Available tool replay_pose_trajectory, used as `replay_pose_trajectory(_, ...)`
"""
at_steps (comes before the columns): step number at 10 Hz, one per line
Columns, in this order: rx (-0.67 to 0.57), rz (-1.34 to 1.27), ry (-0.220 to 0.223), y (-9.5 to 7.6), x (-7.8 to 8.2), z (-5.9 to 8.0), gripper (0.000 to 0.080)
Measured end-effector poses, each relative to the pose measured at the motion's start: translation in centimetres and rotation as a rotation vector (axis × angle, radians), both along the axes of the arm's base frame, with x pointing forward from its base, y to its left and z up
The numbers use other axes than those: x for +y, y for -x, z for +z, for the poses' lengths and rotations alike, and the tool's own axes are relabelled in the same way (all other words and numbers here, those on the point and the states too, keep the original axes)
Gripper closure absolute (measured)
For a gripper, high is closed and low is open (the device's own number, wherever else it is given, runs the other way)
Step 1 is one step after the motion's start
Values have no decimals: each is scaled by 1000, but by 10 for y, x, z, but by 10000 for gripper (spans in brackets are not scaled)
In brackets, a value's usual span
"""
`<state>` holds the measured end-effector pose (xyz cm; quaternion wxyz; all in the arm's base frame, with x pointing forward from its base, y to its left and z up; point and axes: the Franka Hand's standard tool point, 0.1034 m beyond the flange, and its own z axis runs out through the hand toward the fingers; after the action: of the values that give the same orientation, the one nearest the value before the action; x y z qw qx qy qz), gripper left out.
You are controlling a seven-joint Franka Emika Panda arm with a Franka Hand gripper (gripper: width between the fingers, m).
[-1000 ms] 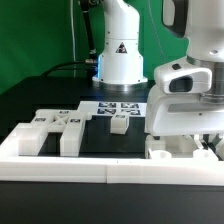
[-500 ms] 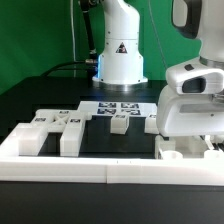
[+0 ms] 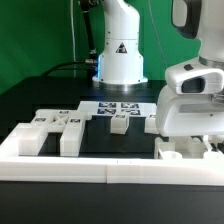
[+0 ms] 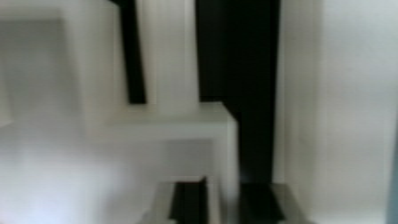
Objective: Assemble chair
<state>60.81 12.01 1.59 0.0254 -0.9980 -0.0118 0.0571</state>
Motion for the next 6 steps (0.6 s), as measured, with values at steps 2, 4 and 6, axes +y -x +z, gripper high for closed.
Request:
replay_pose_trajectory(2,-3,6,9,0,-11,3,445)
replay_pose_trajectory(4,-11,5,13,1,-18,13,264)
replay_pose_trajectory(6,-19,25,10,7,-22,30,185)
